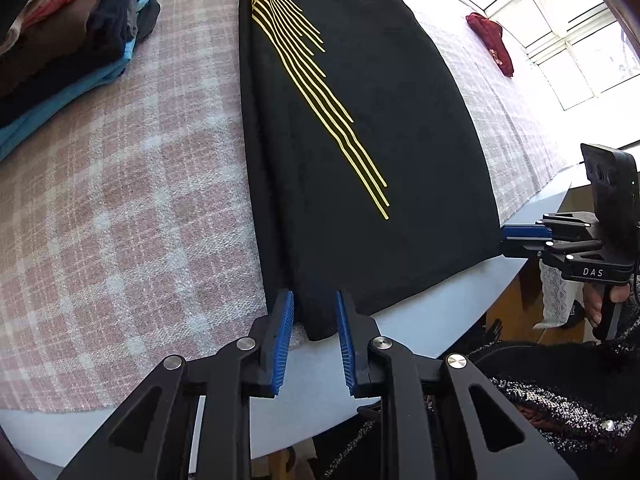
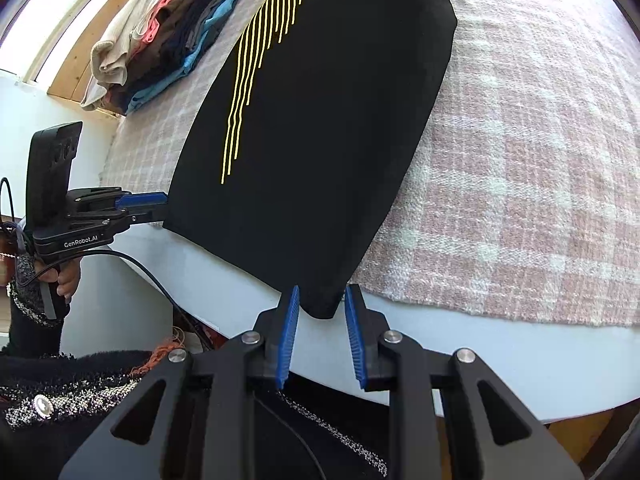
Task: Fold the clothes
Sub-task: 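Grasp the hem end of the folded black pants with both grippers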
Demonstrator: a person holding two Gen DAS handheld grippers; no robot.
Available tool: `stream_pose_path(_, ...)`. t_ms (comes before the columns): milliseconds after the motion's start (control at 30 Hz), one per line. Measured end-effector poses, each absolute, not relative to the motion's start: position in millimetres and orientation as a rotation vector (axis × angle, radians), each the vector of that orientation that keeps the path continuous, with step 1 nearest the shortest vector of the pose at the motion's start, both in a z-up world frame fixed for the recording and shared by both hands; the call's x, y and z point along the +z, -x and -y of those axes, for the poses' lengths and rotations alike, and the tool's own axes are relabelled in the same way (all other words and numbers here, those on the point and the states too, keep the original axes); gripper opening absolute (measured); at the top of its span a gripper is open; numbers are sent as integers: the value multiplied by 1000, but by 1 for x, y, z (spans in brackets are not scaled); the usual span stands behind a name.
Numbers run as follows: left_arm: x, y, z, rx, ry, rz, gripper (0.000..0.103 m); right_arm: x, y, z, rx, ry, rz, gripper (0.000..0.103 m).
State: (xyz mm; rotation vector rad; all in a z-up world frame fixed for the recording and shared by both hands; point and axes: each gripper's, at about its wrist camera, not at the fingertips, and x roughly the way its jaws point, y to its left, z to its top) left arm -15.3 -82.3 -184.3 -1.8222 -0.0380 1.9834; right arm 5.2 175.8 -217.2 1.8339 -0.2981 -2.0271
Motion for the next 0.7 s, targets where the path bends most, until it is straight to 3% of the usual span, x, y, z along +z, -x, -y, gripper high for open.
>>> stream_pose_path(100, -191, 17, 77, 1967, 1826, 13, 16, -219, -5, -175, -2016, -1836, 288, 24)
stream_pose_path(167, -191, 19, 78, 1962, 1812, 24, 1, -220, -5, -172, -2006, -1834, 283, 24)
stream_pose_path(467, -190, 23, 104, 2017, 1845, 81, 2, -223, -5, -158, -1995, -1833, 218, 24)
stream_pose_path(600, -185, 25, 111, 2019, 1855, 116, 25, -221, 0, -160, -2026, -1818, 226, 24)
stream_pose_path(700, -172, 24, 126, 2039, 1841, 138, 30, -219, 4, -162, -2049, -1807, 232, 39)
